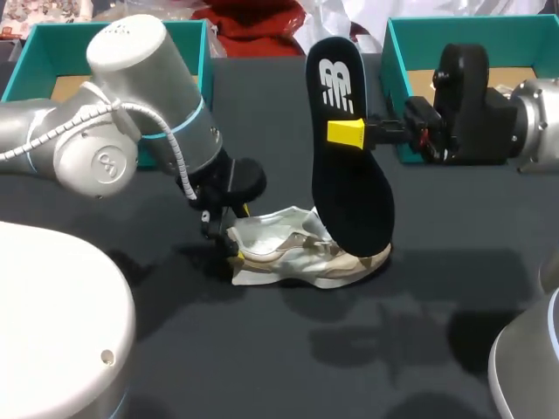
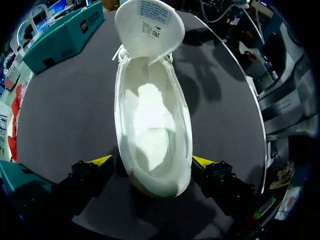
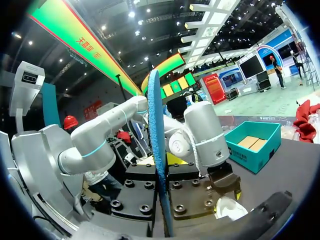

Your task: Take the shoe out of the shoebox, open the shoe tongue, remove and reinsert the insole, then place the shoe into the shoebox

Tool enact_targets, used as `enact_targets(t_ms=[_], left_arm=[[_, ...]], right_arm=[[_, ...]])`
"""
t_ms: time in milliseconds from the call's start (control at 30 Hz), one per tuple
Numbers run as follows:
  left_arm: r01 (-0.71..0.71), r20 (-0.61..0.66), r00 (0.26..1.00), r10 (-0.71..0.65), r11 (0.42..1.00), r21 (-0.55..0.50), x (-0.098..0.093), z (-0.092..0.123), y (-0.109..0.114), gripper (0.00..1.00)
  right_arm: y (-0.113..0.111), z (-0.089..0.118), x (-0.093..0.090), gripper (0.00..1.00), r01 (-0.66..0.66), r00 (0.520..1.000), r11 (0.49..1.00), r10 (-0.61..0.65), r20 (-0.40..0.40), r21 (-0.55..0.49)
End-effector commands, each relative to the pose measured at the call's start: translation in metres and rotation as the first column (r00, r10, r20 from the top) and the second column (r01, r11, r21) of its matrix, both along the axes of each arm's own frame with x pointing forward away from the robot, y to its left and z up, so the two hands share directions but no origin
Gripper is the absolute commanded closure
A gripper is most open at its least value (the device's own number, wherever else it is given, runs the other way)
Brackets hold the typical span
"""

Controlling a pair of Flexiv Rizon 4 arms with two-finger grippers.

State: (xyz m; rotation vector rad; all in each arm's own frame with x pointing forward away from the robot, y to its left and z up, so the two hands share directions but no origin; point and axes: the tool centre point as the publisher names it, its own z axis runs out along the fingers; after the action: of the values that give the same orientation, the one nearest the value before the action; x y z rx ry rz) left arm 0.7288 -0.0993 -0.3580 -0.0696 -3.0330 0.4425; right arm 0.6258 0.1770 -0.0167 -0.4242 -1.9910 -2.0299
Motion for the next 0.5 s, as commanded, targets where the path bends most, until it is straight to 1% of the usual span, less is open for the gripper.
enact_targets(t_ms=[33,233,367,500], left_arm=[[0.005,0.013,1.0,-0.006,0.993,0.118,-0.005,0.006,-0.003,0.0],[0.002,0.008,1.0,-0.003,0.987,0.163,-0.008,0.005,-0.003,0.0],[-0.003,0.005,1.0,0.002,0.985,0.17,-0.007,0.005,-0.002,0.0],[0.004,0.01,1.0,-0.005,0.99,0.139,-0.005,0.017,-0.002,0.0]], right_arm=[[0.002,-0.001,0.0,1.0,0.002,1.0,1.0,-0.002,0.0,0.001],[0.002,-0.001,0.0,1.0,0.002,1.0,1.0,-0.002,0.0,0.001],[0.002,-0.001,0.0,1.0,0.002,1.0,1.0,-0.002,0.0,0.001],[0.002,-0.001,0.0,1.0,0.002,1.0,1.0,-0.002,0.0,0.001]])
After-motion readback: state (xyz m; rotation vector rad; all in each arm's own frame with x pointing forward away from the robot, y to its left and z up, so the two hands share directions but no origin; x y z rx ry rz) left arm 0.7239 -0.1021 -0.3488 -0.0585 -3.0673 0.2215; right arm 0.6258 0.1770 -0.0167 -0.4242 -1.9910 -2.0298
